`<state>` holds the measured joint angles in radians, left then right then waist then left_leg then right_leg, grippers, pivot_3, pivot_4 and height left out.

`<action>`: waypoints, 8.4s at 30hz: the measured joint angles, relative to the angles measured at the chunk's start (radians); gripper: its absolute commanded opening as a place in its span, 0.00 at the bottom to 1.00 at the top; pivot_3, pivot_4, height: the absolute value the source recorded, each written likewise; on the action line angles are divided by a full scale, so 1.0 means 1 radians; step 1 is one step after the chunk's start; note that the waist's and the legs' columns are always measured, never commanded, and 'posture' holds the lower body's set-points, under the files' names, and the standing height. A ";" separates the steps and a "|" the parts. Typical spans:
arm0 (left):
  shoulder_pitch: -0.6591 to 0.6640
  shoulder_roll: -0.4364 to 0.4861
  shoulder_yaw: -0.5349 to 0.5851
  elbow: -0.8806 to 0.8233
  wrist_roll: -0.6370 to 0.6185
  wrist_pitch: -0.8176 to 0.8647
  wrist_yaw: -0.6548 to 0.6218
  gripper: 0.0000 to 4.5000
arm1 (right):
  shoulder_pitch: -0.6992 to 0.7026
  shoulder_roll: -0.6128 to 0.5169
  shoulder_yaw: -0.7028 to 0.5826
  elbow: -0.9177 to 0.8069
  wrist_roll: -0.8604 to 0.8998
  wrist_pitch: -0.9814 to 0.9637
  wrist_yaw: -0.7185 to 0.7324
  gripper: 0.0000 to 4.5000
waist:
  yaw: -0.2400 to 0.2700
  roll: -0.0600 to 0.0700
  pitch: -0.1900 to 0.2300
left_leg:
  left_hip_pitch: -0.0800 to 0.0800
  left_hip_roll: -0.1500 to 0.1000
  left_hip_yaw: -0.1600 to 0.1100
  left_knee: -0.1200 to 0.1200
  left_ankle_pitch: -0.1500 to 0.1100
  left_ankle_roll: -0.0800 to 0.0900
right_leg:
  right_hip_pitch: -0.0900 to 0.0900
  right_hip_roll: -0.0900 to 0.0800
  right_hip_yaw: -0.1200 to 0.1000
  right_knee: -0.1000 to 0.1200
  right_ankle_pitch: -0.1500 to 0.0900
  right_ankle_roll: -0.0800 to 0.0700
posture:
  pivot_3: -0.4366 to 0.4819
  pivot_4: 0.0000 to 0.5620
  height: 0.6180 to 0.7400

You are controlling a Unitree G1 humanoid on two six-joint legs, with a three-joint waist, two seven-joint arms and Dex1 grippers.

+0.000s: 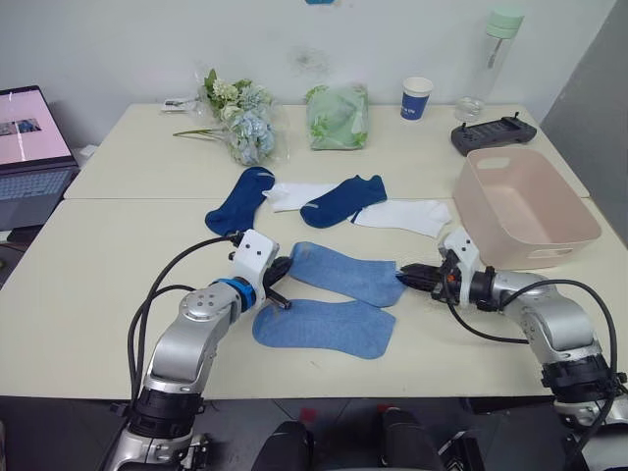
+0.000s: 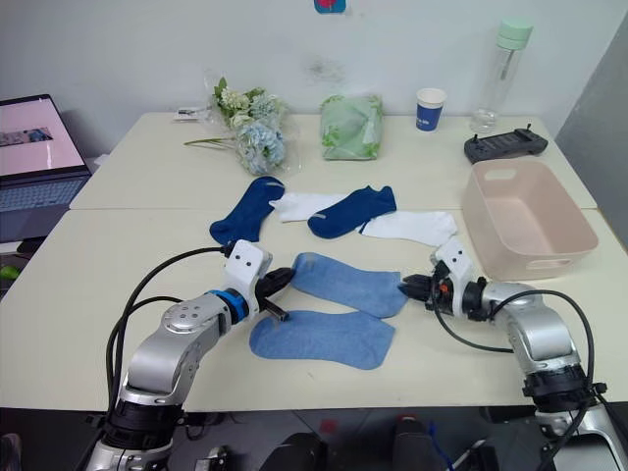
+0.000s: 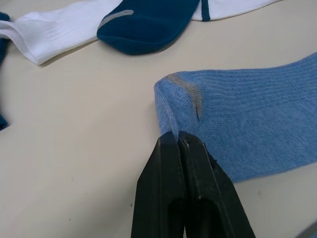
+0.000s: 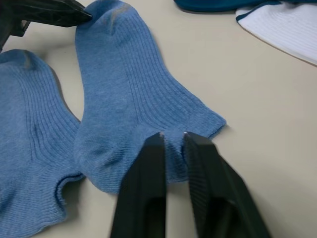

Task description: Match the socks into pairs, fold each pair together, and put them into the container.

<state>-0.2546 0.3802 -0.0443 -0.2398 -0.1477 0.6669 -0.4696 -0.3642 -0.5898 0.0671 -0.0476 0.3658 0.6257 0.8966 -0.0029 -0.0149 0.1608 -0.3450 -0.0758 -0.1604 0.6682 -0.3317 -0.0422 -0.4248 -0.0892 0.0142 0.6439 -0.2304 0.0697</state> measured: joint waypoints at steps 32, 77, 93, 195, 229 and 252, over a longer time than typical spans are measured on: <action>0.351 0.013 0.307 -0.454 -0.431 0.162 -0.036 0.00 | 0.003 -0.050 -0.209 -0.232 0.522 0.582 -0.013 0.00 | 0.002 0.000 0.000 | 0.000 0.001 0.001 -0.001 0.000 0.000 | 0.000 0.000 0.000 -0.001 0.000 0.000 | 0.48 0.27 1.00; 0.665 0.018 0.264 -0.417 -0.460 -0.070 -0.006 0.00 | 0.078 -0.068 -0.043 -0.183 0.403 0.429 -0.033 0.00 | 0.001 0.000 0.000 | 0.001 0.001 0.003 -0.003 0.000 0.001 | 0.002 0.000 -0.001 -0.002 -0.001 0.000 | 0.48 0.27 1.00; 0.704 0.018 0.251 -0.414 -0.441 -0.109 -0.017 0.00 | 0.074 -0.047 -0.023 -0.171 0.359 0.403 -0.037 0.00 | 0.002 0.000 0.000 | 0.001 0.001 0.002 -0.003 0.000 0.001 | 0.002 0.000 -0.001 -0.002 -0.001 0.000 | 0.48 0.27 1.00; 0.542 0.244 0.383 -0.296 -0.418 -0.173 -0.198 0.76 | 0.163 -0.104 0.138 -0.183 0.060 0.017 0.119 0.50 | 0.000 0.000 0.000 | 0.004 0.002 0.001 -0.004 -0.001 0.001 | 0.003 0.001 0.000 -0.003 -0.001 0.000 | 0.48 0.27 1.00; 0.038 0.163 -0.174 -0.131 -0.235 -0.248 -0.339 0.29 | -0.138 -0.203 0.154 0.166 0.042 0.051 0.407 0.00 | 0.000 0.000 0.000 | 0.000 0.000 0.003 -0.002 0.000 0.001 | 0.001 0.000 0.000 -0.002 0.000 0.000 | 0.48 0.27 1.00; -0.072 0.077 -0.343 0.233 0.003 -0.455 -0.445 0.01 | -0.193 -0.070 0.045 -0.023 0.310 0.377 0.372 0.00 | 0.003 0.000 -0.001 | 0.000 0.000 -0.001 -0.001 0.000 0.001 | 0.001 -0.001 -0.001 -0.001 0.000 0.000 | 0.48 0.27 1.00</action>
<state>-0.3266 0.4568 -0.3874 -0.0065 -0.1449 0.2116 -0.9145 -0.5571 -0.6598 0.1120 -0.0702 0.6755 1.0028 1.2683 -0.0004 -0.0145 0.1601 -0.3447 -0.0754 -0.1618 0.6672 -0.3320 -0.0416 -0.4234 -0.0900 0.0130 0.6426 -0.2308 0.0700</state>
